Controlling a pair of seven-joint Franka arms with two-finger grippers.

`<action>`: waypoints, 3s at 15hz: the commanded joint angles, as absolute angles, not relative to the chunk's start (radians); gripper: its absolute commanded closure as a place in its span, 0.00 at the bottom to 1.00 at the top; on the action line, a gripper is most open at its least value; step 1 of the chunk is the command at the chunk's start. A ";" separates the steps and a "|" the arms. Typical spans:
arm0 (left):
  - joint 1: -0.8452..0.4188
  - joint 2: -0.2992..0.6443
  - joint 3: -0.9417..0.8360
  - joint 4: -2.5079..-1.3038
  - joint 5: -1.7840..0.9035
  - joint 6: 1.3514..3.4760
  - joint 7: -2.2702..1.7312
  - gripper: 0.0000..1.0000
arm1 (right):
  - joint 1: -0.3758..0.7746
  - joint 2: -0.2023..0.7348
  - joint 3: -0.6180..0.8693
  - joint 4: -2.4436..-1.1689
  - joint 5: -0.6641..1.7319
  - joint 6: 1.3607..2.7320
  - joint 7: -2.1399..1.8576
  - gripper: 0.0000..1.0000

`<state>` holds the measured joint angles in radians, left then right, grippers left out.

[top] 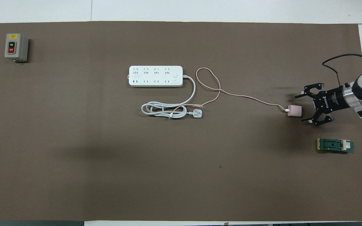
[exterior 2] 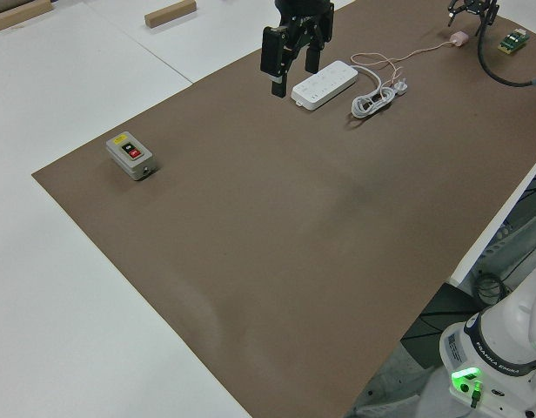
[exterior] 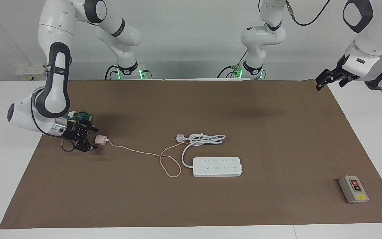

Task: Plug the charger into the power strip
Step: 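Close the right gripper on the pink charger brick, then lift the charger with the right gripper while the left gripper reaches toward it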

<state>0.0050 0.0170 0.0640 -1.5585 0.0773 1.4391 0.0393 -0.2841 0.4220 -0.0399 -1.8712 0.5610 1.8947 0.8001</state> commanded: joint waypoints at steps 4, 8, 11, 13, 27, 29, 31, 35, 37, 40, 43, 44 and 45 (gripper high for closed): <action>0.015 -0.012 0.058 -1.594 0.064 1.459 0.048 0.00 | -0.287 0.413 -0.037 -1.919 0.612 1.934 0.729 0.00; 0.015 -0.012 0.058 -1.594 0.064 1.457 0.048 0.00 | -0.287 0.410 -0.037 -1.939 0.612 1.959 0.699 0.05; 0.015 -0.012 0.058 -1.594 0.064 1.457 0.048 0.00 | -0.290 0.408 -0.037 -1.945 0.615 1.962 0.681 0.05; 0.015 -0.012 0.058 -1.594 0.064 1.459 0.048 0.00 | -0.290 0.408 -0.038 -1.948 0.630 1.965 0.672 0.19; 0.015 -0.012 0.058 -1.594 0.064 1.459 0.048 0.00 | -0.215 0.399 -0.035 -1.950 0.629 1.997 0.643 1.00; 0.015 -0.012 0.058 -1.594 0.064 1.459 0.048 0.00 | -0.187 0.399 -0.035 -1.880 0.617 1.932 0.714 1.00; 0.015 -0.012 0.058 -1.594 0.064 1.457 0.048 0.00 | -0.143 0.397 -0.035 -1.804 0.617 1.863 0.809 1.00; 0.008 -0.012 0.063 -1.592 0.064 1.466 0.054 0.00 | -0.043 0.367 -0.034 -1.720 0.617 1.795 0.972 1.00; -0.036 -0.015 0.054 -1.601 0.063 1.462 0.057 0.00 | 0.004 0.348 -0.026 -1.689 0.626 1.775 1.052 1.00; -0.054 -0.034 0.067 -1.632 -0.082 1.474 0.055 0.00 | 0.087 0.328 -0.023 -1.640 0.634 1.773 1.178 1.00; 0.018 -0.078 0.067 -1.724 -0.251 1.545 0.057 0.00 | 0.136 0.324 -0.015 -1.594 0.696 1.773 1.290 1.00; 0.055 -0.099 0.066 -1.759 -0.326 1.534 0.058 0.00 | 0.162 0.324 -0.015 -1.579 0.719 1.775 1.325 1.00; 0.078 -0.109 0.066 -1.785 -0.394 1.537 0.058 0.00 | 0.181 0.324 -0.015 -1.566 0.727 1.779 1.351 1.00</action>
